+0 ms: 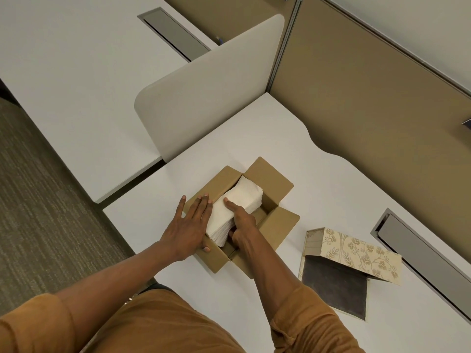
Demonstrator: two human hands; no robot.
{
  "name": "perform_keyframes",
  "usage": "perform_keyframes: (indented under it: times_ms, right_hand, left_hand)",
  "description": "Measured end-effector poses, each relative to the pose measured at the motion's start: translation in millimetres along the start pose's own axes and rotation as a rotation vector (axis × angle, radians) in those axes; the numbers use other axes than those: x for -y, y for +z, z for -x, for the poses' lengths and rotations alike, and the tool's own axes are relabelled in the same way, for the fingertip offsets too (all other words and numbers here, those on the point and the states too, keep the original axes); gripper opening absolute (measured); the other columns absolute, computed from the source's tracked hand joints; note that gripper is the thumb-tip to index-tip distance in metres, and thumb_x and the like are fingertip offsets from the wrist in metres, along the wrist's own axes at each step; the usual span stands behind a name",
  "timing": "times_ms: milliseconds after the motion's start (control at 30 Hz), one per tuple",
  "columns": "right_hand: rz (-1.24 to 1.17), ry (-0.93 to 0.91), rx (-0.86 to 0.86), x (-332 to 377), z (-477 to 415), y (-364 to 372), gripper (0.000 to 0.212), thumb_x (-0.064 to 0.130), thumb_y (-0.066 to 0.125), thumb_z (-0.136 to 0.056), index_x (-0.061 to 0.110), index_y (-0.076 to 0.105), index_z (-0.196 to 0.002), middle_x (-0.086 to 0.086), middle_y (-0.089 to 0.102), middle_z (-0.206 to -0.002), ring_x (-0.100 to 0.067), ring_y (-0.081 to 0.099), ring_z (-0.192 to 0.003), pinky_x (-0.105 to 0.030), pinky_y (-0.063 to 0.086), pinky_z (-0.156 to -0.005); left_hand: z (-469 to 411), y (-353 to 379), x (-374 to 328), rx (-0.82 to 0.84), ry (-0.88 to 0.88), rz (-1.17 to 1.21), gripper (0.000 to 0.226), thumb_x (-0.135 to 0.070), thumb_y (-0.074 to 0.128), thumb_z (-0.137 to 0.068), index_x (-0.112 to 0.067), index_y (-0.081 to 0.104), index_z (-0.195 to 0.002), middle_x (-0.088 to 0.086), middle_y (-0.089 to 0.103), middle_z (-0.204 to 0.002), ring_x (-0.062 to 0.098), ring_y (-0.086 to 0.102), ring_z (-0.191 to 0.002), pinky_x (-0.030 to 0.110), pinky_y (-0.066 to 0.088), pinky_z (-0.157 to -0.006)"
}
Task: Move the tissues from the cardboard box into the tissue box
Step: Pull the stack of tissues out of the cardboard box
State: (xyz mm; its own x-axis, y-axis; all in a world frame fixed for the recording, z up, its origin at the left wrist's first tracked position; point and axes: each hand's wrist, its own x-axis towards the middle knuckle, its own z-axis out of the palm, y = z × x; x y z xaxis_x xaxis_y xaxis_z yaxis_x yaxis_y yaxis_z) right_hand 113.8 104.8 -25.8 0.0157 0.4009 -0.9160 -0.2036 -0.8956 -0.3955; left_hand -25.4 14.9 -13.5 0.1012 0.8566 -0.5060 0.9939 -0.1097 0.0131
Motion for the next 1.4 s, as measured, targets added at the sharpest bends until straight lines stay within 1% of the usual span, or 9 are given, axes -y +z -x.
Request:
perform_keyframes:
  times_ms: [167,233,367,600,800,900,1000,1167,1400]
  right_hand:
    - [0.031,-0.002,0.039,5,19,-7,0.055,0.015,0.098,-0.074,0.005,0.066,-0.118,-0.008,0.074,-0.105,-0.025,0.069,-0.091,-0.034,0.055,-0.066]
    - [0.028,-0.013,0.040,6,24,-8,0.048,0.014,0.097,-0.075,0.009,0.063,-0.109,-0.006,0.071,-0.103,-0.023,0.067,-0.089,-0.035,0.053,-0.064]
    - [0.014,-0.074,0.055,7,39,-8,0.064,0.017,0.100,-0.071,0.008,0.068,-0.126,-0.008,0.076,-0.117,-0.024,0.070,-0.098,-0.034,0.054,-0.065]
    - [0.063,-0.225,0.099,14,73,-28,0.036,0.018,0.095,-0.080,0.020,0.067,-0.103,0.001,0.075,-0.106,-0.018,0.070,-0.094,-0.032,0.053,-0.066]
    - [0.083,-0.290,0.115,18,106,-55,0.069,0.035,0.099,-0.072,0.018,0.068,-0.132,-0.002,0.081,-0.120,-0.027,0.074,-0.112,-0.040,0.059,-0.083]
    - [0.054,-0.303,0.134,16,121,-78,0.064,0.034,0.096,-0.077,0.017,0.068,-0.131,-0.006,0.081,-0.120,-0.029,0.074,-0.112,-0.037,0.057,-0.080]
    - [0.015,-0.326,0.126,10,134,-99,0.065,0.034,0.093,-0.079,0.014,0.067,-0.134,-0.010,0.081,-0.121,-0.030,0.074,-0.111,-0.035,0.056,-0.075]
    - [-0.046,-0.388,0.111,1,152,-123,0.080,0.040,0.094,-0.067,0.014,0.063,-0.136,-0.012,0.077,-0.125,-0.033,0.074,-0.116,-0.041,0.060,-0.083]
    - [-0.068,-0.504,0.000,-10,169,-151,0.069,0.038,0.097,-0.073,0.013,0.069,-0.131,-0.008,0.082,-0.118,-0.032,0.077,-0.110,-0.050,0.064,-0.096]
  left_hand:
    - [-1,1,1,-0.036,-0.017,0.074,0.129,-0.070,0.068,-0.091,-0.006,-0.012,-0.170,0.017,-0.008,-0.182,0.035,-0.004,-0.170,0.065,-0.007,-0.134]
    - [-2,4,2,-0.057,-0.040,0.137,0.133,-0.073,0.073,-0.085,-0.010,-0.006,-0.171,0.013,-0.003,-0.183,0.034,0.001,-0.170,0.064,-0.006,-0.135]
    - [-5,8,10,-0.103,-0.061,0.252,0.136,-0.078,0.081,-0.072,-0.018,0.010,-0.170,0.006,0.013,-0.183,0.032,0.017,-0.169,0.064,-0.003,-0.136]
    - [-5,3,15,-0.116,-0.069,0.352,0.135,-0.074,0.091,-0.063,-0.021,0.020,-0.166,0.003,0.028,-0.178,0.031,0.028,-0.165,0.063,-0.001,-0.136]
    - [8,-16,10,-0.129,-0.143,0.404,0.095,-0.020,0.086,-0.085,-0.017,0.033,-0.164,0.006,0.035,-0.175,0.031,0.030,-0.163,0.056,0.003,-0.136]
    - [15,-35,-1,-0.272,-0.161,0.554,0.065,-0.005,0.079,-0.092,-0.015,0.055,-0.151,0.007,0.060,-0.156,0.033,0.054,-0.146,0.051,0.033,-0.129]
    - [27,-69,-23,-0.314,-0.153,0.944,0.024,-0.025,0.059,-0.111,-0.016,0.070,-0.130,0.003,0.077,-0.129,0.027,0.071,-0.122,0.036,0.054,-0.100]
    - [39,-115,-65,0.021,-0.059,1.431,0.072,-0.084,0.033,-0.096,-0.032,0.080,-0.111,-0.006,0.084,-0.110,0.016,0.078,-0.108,0.039,0.059,-0.101]
    - [48,-126,-102,0.241,0.123,1.447,0.075,-0.071,0.084,-0.077,-0.017,0.068,-0.126,0.002,0.082,-0.119,0.021,0.080,-0.108,0.047,0.065,-0.102]
